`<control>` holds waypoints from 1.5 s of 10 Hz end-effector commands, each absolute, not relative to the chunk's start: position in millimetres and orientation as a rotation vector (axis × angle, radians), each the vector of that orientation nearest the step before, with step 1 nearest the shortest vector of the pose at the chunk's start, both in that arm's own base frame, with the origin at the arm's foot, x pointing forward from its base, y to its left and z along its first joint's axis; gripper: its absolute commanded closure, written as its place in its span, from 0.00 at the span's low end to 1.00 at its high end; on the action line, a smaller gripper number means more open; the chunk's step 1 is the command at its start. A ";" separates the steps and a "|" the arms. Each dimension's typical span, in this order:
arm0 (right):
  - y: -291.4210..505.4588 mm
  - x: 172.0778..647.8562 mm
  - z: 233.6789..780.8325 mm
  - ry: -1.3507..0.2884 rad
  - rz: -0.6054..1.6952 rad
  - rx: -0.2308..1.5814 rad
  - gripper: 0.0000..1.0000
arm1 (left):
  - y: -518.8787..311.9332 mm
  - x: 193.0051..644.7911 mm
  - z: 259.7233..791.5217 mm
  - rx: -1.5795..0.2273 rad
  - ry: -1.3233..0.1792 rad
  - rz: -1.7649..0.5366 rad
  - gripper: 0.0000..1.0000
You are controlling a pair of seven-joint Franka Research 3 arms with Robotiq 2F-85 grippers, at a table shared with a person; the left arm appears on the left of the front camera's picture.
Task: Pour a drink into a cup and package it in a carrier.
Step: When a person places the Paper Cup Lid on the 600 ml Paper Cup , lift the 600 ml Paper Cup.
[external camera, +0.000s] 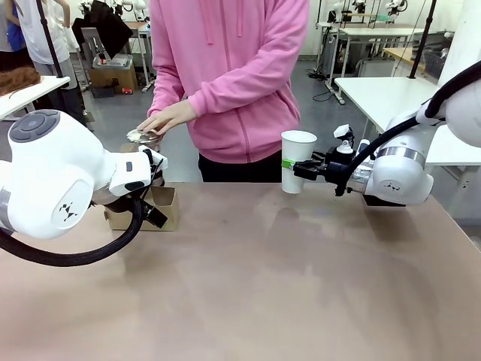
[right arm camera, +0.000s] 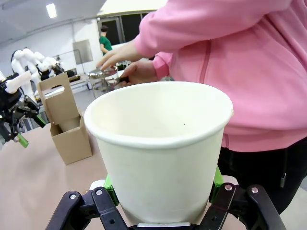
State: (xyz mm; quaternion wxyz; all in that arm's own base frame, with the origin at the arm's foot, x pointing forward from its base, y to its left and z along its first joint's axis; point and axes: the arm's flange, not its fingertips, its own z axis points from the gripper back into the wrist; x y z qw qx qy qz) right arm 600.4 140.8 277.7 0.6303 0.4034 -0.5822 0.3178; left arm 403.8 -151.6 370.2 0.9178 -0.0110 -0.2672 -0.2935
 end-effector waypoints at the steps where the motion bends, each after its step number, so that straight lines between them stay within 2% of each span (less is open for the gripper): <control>1: 142.4 600.3 279.1 -1.335 0.729 0.924 0.20 | -151.6 403.6 370.5 -0.025 -0.550 -0.604 0.00; 15: 142.4 600.3 279.1 -1.335 0.729 0.924 0.20 | -151.6 403.6 370.5 -0.025 -0.550 -0.604 0.00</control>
